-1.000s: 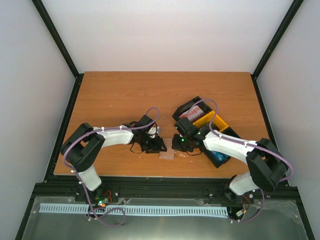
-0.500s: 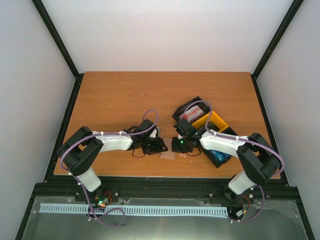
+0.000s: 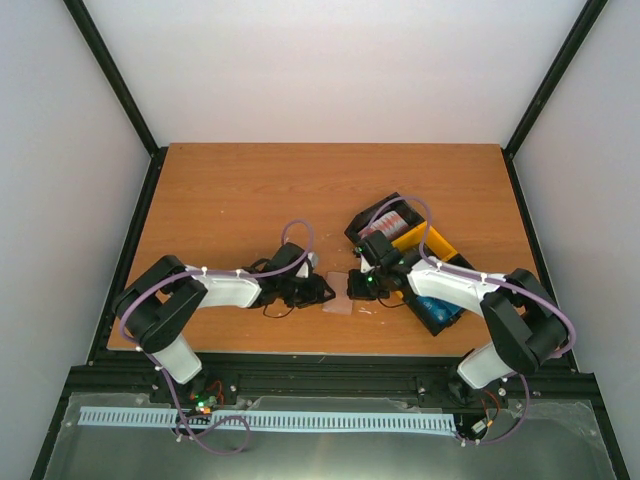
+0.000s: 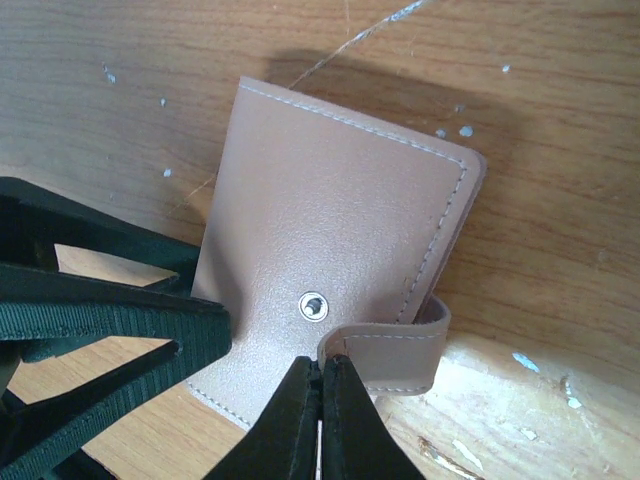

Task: Put the credit cards into the card holder
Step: Close the card holder at the center of the board.

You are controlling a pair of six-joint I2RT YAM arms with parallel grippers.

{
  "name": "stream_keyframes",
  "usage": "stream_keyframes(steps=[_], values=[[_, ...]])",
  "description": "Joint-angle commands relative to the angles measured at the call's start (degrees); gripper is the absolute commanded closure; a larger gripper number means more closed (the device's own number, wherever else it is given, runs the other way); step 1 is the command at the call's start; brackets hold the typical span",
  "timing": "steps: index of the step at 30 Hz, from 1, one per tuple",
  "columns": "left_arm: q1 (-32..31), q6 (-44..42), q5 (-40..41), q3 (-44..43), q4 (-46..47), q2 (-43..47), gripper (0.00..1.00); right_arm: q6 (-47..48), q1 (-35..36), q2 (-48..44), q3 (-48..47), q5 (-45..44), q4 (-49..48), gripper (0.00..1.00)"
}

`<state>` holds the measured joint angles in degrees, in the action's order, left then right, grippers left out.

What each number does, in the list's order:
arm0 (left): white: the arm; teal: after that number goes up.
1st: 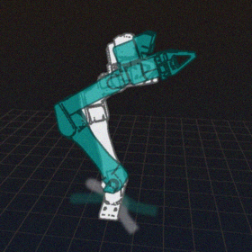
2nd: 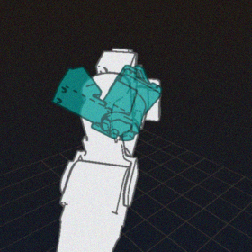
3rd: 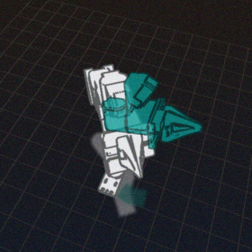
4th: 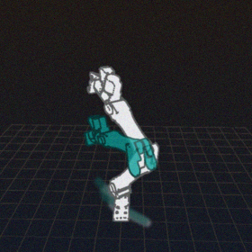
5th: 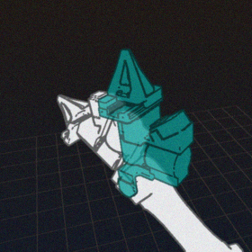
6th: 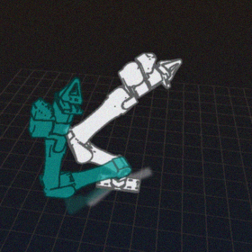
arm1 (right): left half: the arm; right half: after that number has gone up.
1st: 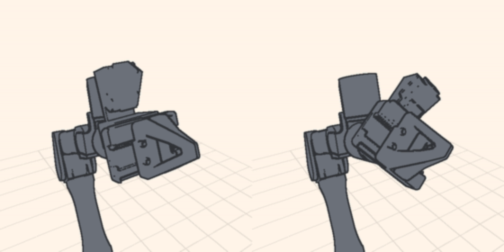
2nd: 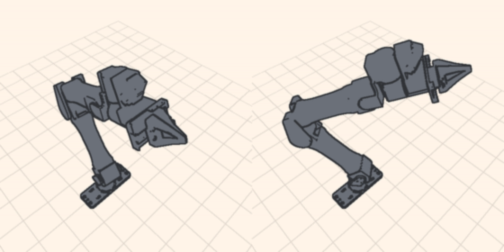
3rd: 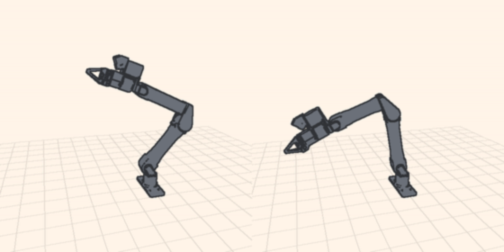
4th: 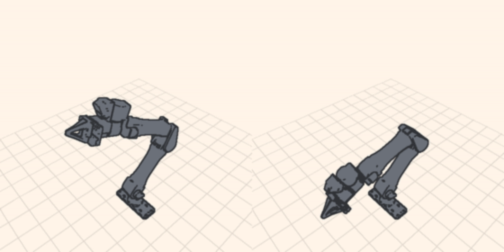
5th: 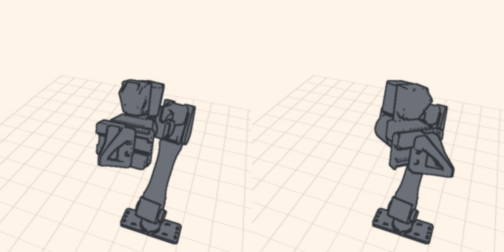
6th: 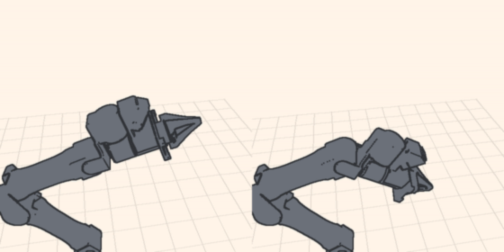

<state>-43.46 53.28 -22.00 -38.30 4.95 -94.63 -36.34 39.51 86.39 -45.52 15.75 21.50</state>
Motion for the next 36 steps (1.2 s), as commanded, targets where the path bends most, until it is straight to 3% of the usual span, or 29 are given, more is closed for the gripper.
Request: stream_keyframes(steps=[1, 36], values=[[-0.22, 0.16, 3.91, 3.40, -4.87, -2.97, 0.60, 2.66, -0.22, 0.33, -1.76, 1.46, 1.50, 0.97], [-0.22, 0.11, 3.07, 5.93, -2.42, -2.92, 0.63, 0.52, -0.22, 6.01, -5.23, -1.34, 1.89, 0.97]])
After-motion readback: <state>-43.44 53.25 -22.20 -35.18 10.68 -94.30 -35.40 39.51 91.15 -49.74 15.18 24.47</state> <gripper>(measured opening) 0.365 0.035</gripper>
